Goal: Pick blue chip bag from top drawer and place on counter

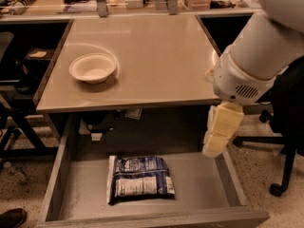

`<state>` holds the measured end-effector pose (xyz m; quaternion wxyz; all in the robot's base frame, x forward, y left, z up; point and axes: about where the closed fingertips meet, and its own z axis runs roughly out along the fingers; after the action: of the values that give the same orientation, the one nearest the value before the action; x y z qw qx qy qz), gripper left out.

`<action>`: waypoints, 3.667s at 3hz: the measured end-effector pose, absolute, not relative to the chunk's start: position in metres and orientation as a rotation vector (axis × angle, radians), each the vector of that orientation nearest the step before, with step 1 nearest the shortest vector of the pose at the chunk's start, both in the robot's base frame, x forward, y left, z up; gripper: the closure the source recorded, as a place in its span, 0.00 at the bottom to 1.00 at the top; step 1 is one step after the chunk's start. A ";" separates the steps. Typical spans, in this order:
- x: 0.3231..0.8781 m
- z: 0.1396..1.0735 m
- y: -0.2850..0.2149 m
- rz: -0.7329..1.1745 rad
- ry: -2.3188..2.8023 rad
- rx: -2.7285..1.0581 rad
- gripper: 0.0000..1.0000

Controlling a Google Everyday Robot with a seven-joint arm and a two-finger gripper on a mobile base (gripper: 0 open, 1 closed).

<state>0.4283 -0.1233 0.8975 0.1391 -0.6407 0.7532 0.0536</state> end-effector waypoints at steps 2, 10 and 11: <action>0.428 0.870 -0.085 0.229 2.157 -1.908 0.00; 0.419 0.666 0.041 0.470 2.011 -1.914 0.00; 0.431 0.651 0.043 0.469 2.003 -1.913 0.00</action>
Offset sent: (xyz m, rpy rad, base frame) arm 0.0003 0.0338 -0.0248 0.0169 0.0419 0.0400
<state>0.4310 0.0427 0.6512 0.1652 -0.6716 0.7032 0.1647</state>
